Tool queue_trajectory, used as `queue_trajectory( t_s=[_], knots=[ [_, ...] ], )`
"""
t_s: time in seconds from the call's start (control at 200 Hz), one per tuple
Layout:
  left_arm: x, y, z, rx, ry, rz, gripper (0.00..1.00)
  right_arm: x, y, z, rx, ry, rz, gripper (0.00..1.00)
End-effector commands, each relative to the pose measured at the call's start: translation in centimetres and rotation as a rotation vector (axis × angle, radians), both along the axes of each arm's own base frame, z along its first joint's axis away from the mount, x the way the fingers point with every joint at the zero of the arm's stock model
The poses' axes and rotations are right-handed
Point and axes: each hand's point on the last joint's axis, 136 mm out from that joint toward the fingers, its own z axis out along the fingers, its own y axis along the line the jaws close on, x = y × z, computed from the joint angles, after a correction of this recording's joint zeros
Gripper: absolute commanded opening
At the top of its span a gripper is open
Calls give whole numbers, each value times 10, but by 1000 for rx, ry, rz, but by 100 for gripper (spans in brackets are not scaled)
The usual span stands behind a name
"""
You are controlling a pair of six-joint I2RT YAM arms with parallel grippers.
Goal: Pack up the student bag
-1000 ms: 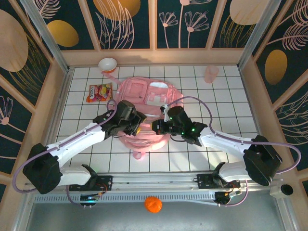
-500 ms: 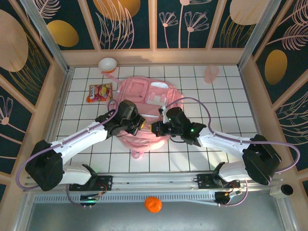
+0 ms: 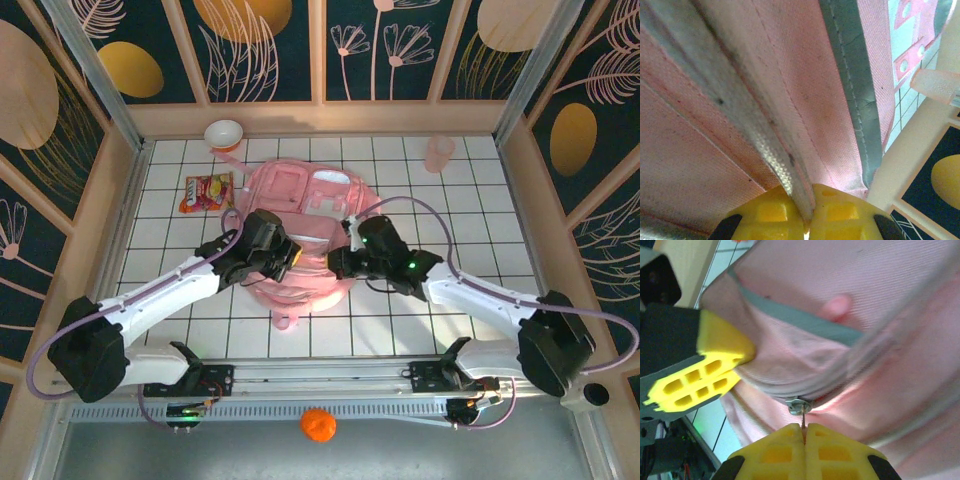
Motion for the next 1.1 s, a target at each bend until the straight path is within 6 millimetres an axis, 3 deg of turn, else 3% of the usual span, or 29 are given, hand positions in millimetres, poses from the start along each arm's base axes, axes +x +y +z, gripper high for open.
queue_trajectory(
  t_s=[0.0,0.11,0.24,0.305,0.455,0.671,0.876,0.981,1.096],
  knots=[
    [-2,16,-2,56,-17,24,0,5,-20,2,-25,-21,-30,0],
    [3,11,5,47,-44,11,1,-1,-3,11,27,-36,33,0],
    [11,-1,18,26,-89,-34,36,-4,8,8,30,-40,75,0],
    [11,-7,21,11,-90,-63,47,-4,11,8,39,-45,87,0],
    [1,-27,17,-38,-62,-118,52,-4,20,20,88,-63,116,0],
    [-3,-53,16,-84,-56,-160,47,-6,22,24,102,-67,124,0],
    [6,-61,18,-90,-70,-156,25,-9,18,19,89,-57,125,0],
    [1,-54,10,-78,-47,-136,9,-4,4,14,57,-53,88,0],
    [-6,-44,3,-69,-30,-115,2,7,-25,1,16,-26,39,0]
  ],
)
